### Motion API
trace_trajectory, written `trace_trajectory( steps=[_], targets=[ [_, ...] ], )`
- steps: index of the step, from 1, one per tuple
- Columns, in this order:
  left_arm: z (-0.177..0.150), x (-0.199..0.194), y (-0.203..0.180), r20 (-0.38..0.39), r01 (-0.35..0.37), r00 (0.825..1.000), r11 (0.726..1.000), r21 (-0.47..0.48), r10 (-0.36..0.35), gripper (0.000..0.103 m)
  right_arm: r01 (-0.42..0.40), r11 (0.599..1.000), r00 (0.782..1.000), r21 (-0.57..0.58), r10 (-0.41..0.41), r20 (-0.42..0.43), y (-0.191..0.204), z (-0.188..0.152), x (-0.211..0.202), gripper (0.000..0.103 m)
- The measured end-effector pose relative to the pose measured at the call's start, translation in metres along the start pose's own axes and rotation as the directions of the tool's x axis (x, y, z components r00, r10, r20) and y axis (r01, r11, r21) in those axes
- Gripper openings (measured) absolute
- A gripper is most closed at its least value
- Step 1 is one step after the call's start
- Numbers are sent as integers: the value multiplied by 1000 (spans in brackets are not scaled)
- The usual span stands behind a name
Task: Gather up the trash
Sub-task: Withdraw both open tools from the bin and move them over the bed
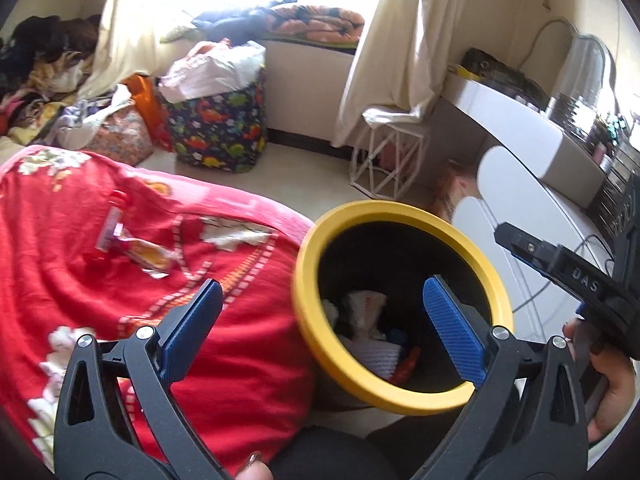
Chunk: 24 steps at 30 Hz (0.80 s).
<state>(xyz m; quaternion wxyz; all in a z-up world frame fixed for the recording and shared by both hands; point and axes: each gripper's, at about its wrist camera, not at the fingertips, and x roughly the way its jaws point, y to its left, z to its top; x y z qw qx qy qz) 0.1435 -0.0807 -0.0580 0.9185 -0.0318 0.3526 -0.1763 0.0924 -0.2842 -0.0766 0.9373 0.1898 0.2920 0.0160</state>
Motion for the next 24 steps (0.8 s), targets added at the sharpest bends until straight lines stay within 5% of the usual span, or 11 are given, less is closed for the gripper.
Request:
trace_trajectory(
  steps=[13,24],
  targets=[
    [5,-31,46,64,-88,994,995,-56,92,92,-116,988,993,-107,114,-27,52,-1,4,65],
    [4,-44,112,67,-173,980,972,-156,185,92,-236,951,966,-200,208,-151,112,-13,40,65]
  ],
)
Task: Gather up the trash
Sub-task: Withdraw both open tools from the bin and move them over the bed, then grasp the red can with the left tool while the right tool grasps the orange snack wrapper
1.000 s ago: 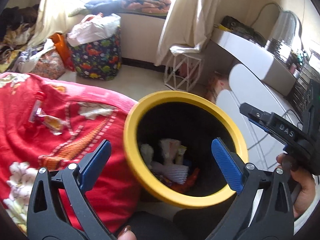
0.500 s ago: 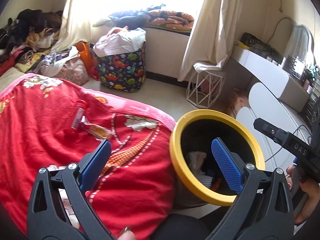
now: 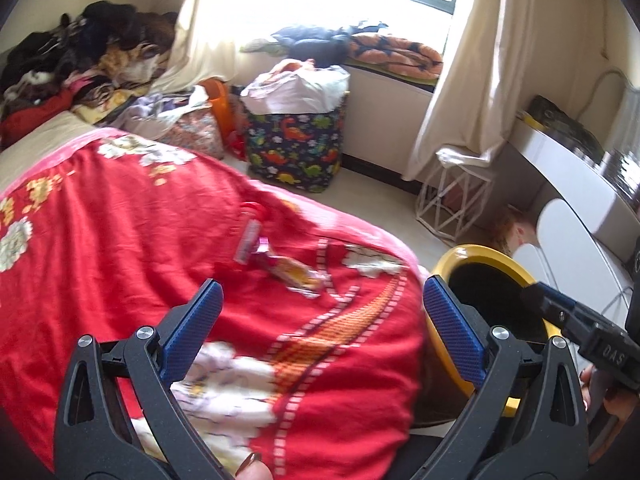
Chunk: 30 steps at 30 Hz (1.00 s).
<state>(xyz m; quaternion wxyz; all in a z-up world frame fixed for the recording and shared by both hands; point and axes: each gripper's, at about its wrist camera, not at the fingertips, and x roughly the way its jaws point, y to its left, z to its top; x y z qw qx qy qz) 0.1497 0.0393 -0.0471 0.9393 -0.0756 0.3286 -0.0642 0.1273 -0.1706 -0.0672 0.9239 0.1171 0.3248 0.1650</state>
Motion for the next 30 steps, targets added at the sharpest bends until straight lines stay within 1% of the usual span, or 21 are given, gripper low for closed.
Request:
trace_trajectory(
  steps=[5,6,8,11,12,14,15,16,20,24,25,28,29,30],
  targets=[
    [3,5,38,-17,-39,999,998,-49,38,92,-42,999,996,-21,40,-82,22,3,38,64],
    [3,7,46,-22,-47,999,997,-55,46,92,-45,999,994,-26,43,-98,27,3,47,62],
    [3,10,56,-32,-53,998,997,-64,51,83,-63,998,990,-23,60,-128,35,4,64,59],
    [5,19,72,-55,-51,997,995,-83,47,76,-83,996,984,-6,81,-161,44,6,90,55],
    [5,22,75,-61,-50,997,995,-84,45,70,-89,996,982,-3,87,-168,46,7,98,53],
    [5,30,82,-84,-44,996,995,-90,36,63,-91,996,978,1,89,-187,52,7,116,49],
    [6,35,85,-94,-40,995,995,-93,31,58,-93,996,976,7,92,-196,54,7,124,48],
    [5,37,86,-101,-38,994,995,-95,28,53,-95,995,974,12,95,-204,54,7,131,47],
    [8,55,92,-131,-22,991,996,-91,10,47,-80,997,967,23,83,-240,60,6,162,42],
    [11,73,96,-160,-2,987,995,-97,-13,46,-71,997,959,35,78,-272,62,5,186,39],
    [11,77,95,-164,0,986,995,-97,-16,43,-69,997,958,40,78,-276,62,5,191,38],
    [14,90,97,-183,11,983,995,-104,-30,43,-79,995,954,68,95,-286,60,4,202,24],
    [14,95,97,-188,13,982,994,-108,-33,43,-87,993,951,77,106,-289,60,4,204,15],
    [14,98,97,-193,14,981,994,-110,-35,43,-95,992,948,86,117,-296,59,3,206,12]
  ],
)
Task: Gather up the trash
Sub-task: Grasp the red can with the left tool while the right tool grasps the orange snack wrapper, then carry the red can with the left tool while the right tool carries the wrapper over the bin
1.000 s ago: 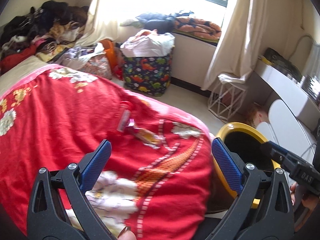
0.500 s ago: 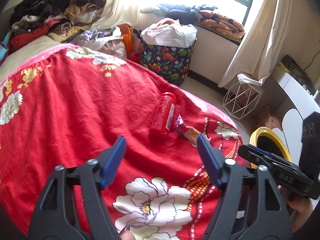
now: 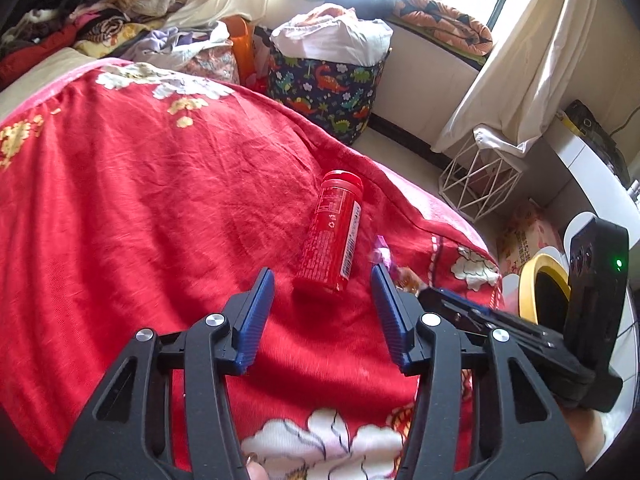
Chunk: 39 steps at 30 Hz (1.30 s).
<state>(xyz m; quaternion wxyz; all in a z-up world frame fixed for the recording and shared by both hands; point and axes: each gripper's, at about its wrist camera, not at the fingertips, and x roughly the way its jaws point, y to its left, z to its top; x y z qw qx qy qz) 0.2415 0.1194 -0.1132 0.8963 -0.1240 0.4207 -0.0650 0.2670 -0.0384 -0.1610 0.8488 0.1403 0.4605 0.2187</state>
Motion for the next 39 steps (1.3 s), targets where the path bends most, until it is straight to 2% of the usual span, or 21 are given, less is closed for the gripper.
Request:
trace_trajectory(
  steps=[2,7,11,15,24,39],
  targets=[
    [3,8,1,-14,6,1000,1000,-12,-6,40,3,1000,1000,-12,-3,4,1,-1,-1,11],
    [8,25,0,-49,18,999,999,-28,-19,39,78,996,995,-34,-76,64,5,-9,-24,8],
    [8,38,-6,-74,11,997,1000,-24,-13,30,117,992,988,-55,-110,111,6,-19,-48,7],
    [5,43,-13,-77,-18,997,1000,-2,18,28,95,994,986,-57,-86,146,7,-28,-72,7],
    [-8,17,-41,-26,4,1000,999,37,-3,27,77,996,971,-47,-65,228,-3,-35,-122,7],
    [-18,-28,-100,51,79,995,989,123,-86,27,125,991,943,46,-133,304,-51,-52,-183,7]
  ],
)
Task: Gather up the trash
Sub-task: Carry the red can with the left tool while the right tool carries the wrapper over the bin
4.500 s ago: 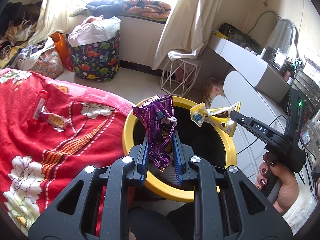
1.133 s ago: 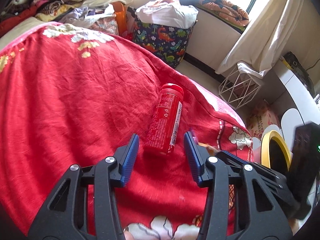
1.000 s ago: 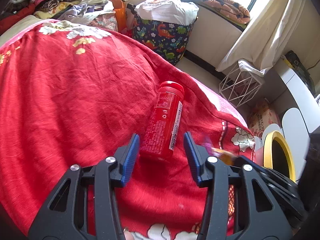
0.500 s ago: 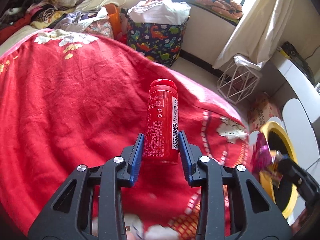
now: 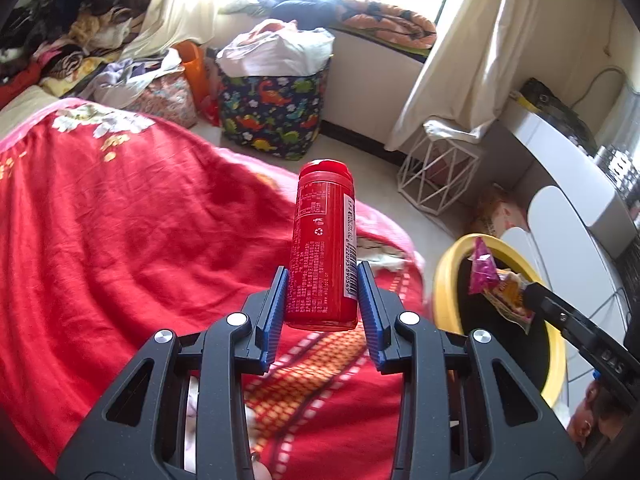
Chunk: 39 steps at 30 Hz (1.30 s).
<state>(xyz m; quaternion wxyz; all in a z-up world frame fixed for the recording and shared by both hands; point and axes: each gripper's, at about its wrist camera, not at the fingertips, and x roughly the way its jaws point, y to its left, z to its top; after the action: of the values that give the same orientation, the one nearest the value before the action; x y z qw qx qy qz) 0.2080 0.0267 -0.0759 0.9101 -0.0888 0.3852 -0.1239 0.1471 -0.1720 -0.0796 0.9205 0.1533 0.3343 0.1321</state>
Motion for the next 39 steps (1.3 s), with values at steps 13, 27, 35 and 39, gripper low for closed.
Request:
trace_trajectory(
  steps=[13,27,35,39],
  targets=[
    [-7,-13,-51,17,58,998,996,74,-59,27,78,995,996,68,-81,46,-43,-6,-37,7],
    [-16,-19,-93,5,122,992,982,145,-124,27,153,979,982,136,-166,89,-77,-8,-64,7],
    [-27,-17,-122,-26,163,987,966,199,-161,27,188,961,973,202,-209,92,-102,-12,-73,7],
    [-32,-13,-135,-50,182,983,957,224,-175,27,210,951,968,225,-235,93,-114,-13,-77,7]
  ],
)
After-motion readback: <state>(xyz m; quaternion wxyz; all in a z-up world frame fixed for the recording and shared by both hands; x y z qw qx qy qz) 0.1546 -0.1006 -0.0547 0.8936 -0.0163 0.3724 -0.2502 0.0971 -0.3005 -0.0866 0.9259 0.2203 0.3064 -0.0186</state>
